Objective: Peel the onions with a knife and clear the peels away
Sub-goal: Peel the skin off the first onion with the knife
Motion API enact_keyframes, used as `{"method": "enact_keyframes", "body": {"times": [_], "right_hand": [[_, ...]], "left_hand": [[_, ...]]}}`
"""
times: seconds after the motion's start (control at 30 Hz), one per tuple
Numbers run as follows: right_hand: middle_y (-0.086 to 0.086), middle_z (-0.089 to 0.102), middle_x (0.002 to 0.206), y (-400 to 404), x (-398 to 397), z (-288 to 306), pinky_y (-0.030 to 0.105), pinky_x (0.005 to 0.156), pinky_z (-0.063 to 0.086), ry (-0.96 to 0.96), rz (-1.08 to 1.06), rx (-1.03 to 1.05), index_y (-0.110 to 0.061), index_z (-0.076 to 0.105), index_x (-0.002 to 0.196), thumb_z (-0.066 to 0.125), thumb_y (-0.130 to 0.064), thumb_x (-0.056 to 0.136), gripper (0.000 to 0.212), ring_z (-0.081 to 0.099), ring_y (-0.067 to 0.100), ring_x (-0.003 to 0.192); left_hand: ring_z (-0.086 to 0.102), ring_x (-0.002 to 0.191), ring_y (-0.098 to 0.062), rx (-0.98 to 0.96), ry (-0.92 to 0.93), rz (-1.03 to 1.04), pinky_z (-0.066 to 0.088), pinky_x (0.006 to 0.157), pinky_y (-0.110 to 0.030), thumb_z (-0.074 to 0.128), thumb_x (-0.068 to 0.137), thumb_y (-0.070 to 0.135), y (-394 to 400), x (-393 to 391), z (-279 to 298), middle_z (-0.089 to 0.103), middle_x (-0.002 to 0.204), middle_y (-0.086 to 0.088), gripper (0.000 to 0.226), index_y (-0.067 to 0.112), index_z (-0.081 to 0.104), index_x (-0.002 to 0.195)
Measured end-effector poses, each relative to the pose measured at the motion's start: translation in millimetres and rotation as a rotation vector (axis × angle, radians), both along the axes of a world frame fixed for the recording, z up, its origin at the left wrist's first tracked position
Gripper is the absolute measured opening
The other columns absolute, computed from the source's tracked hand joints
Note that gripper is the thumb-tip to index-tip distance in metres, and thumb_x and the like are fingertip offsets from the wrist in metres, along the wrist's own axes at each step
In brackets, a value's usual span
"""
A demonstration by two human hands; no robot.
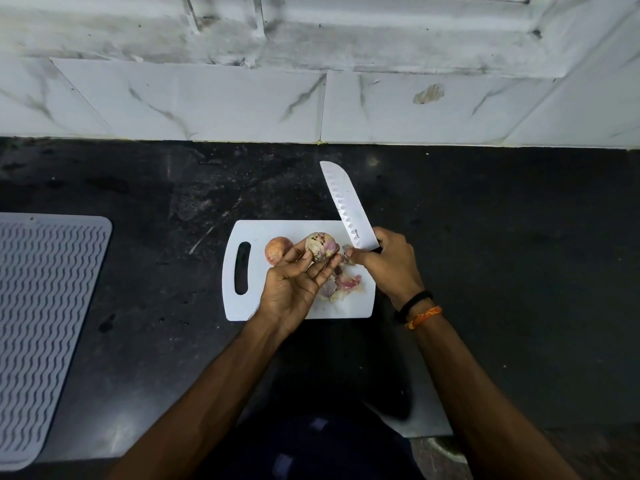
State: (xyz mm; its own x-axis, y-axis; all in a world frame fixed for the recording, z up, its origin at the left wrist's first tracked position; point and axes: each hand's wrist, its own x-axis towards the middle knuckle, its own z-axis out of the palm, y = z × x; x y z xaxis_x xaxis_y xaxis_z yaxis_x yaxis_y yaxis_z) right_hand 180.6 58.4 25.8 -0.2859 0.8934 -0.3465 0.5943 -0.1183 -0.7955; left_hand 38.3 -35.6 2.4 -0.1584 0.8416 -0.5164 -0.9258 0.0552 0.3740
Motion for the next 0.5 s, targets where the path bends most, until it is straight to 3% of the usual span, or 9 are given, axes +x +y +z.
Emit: {"method": "enact_keyframes", "body": {"times": [0.1,0.17,0.3,0.4,0.5], "right_hand": [[-0.006,0.069,0.107,-4,-3,4,0.023,0.069,0.055,0.023,0.048,-0.004,-0.015,0.068,0.107,0.075,-0.014,0.083,0.026,0.066,0.011,0.094],[-0.002,0.072,0.096,-8,-5,4,0.023,0.061,0.053,0.027,0.049,0.026,-0.008,0.069,0.095,0.07,-0.02,0.089,0.013,0.067,0.013,0.082],[0.008,0.068,0.072,-15,-9,3,0.039,0.064,0.054,0.025,0.013,0.097,-0.003,0.064,0.079,0.06,-0.039,0.097,0.041,0.064,0.013,0.064],[0.012,0.064,0.067,-20,-11,1,0.044,0.062,0.054,0.022,0.031,0.174,-0.001,0.061,0.076,0.058,-0.042,0.097,0.047,0.063,0.023,0.062],[0.01,0.061,0.064,-24,-13,-1,0.039,0.054,0.051,0.003,0.015,0.238,-0.002,0.058,0.073,0.057,-0.045,0.097,0.049,0.061,0.025,0.059]], "left_hand": [[0.062,0.119,-0.043,0.012,-0.003,-0.007,0.039,0.114,-0.054,0.053,0.086,-0.004,2,1,-2,0.063,0.124,-0.029,0.033,-0.004,0.059,0.118],[0.063,0.118,-0.041,0.034,0.002,-0.014,0.041,0.113,-0.053,0.052,0.088,-0.006,4,1,-3,0.063,0.127,-0.027,0.032,-0.004,0.059,0.119],[0.061,0.123,-0.039,0.066,0.052,-0.016,0.045,0.109,-0.051,0.054,0.088,-0.006,4,1,-5,0.061,0.133,-0.024,0.036,-0.004,0.058,0.124],[0.062,0.122,-0.035,0.077,0.08,-0.016,0.045,0.11,-0.051,0.054,0.089,-0.008,4,1,-7,0.063,0.131,-0.022,0.03,0.004,0.069,0.112],[0.061,0.124,-0.036,0.089,0.104,-0.012,0.046,0.109,-0.05,0.054,0.09,-0.012,4,2,-10,0.061,0.133,-0.024,0.042,-0.005,0.054,0.132]]}}
